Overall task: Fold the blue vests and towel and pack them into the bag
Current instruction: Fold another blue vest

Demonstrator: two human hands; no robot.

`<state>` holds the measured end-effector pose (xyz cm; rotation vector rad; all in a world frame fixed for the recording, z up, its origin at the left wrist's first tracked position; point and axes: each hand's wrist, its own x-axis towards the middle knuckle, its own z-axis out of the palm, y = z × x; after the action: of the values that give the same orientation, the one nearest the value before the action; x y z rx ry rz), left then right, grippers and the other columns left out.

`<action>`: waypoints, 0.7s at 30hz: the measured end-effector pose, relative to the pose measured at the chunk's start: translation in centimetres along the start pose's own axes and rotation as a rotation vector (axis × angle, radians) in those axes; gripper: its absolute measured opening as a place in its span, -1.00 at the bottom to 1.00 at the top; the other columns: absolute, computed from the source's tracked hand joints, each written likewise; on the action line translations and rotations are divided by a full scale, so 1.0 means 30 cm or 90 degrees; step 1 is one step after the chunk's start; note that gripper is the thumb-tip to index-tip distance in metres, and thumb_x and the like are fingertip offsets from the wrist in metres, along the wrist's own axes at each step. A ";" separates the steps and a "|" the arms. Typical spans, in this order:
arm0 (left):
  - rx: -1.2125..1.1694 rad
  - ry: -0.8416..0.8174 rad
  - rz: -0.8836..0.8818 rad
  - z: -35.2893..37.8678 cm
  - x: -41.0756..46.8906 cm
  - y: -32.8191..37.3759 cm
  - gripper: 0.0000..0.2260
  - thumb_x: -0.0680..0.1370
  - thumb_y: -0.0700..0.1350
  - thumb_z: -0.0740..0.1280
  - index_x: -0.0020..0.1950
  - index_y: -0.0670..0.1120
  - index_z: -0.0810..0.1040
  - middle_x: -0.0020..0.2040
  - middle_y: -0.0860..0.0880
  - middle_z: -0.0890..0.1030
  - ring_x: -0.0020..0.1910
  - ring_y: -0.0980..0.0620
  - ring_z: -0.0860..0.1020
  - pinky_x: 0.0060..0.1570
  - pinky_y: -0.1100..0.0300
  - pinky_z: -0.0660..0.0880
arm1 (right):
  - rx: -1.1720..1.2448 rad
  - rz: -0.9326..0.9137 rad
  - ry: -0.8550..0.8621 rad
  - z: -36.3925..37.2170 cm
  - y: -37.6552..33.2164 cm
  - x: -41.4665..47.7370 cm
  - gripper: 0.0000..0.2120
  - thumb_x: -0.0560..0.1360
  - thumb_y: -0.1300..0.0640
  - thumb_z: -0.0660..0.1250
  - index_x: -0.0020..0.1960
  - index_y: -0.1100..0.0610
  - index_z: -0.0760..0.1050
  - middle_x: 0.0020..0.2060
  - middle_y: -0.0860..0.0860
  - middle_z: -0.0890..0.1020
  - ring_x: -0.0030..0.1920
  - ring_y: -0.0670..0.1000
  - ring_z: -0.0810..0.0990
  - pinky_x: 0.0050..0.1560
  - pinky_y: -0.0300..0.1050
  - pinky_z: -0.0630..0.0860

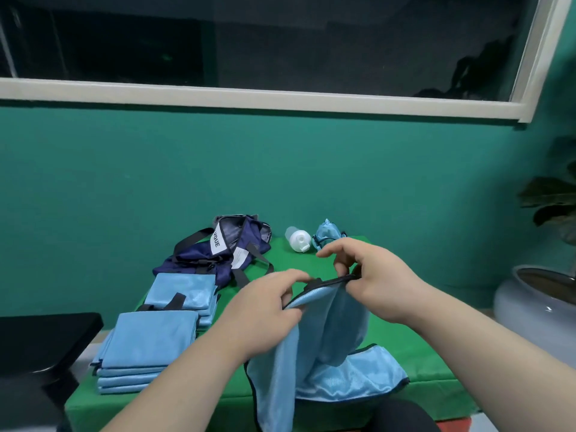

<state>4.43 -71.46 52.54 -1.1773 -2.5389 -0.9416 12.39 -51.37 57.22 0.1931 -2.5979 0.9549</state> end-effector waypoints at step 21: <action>0.020 0.014 -0.204 -0.180 -0.113 -0.043 -0.78 0.48 -0.25 0.23 -0.15 0.09 0.51 -0.15 0.13 0.61 -0.14 0.13 0.53 -0.19 0.18 0.46 | -0.045 0.167 -0.146 0.076 0.017 -0.076 -0.67 0.32 0.34 0.35 -0.10 -0.07 0.61 -0.25 -0.05 0.63 -0.31 -0.12 0.52 -0.14 -0.07 0.60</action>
<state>5.25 -77.54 54.75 -0.7575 -2.7647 -0.9682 13.70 -52.44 54.44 -0.0646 -2.9167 0.9743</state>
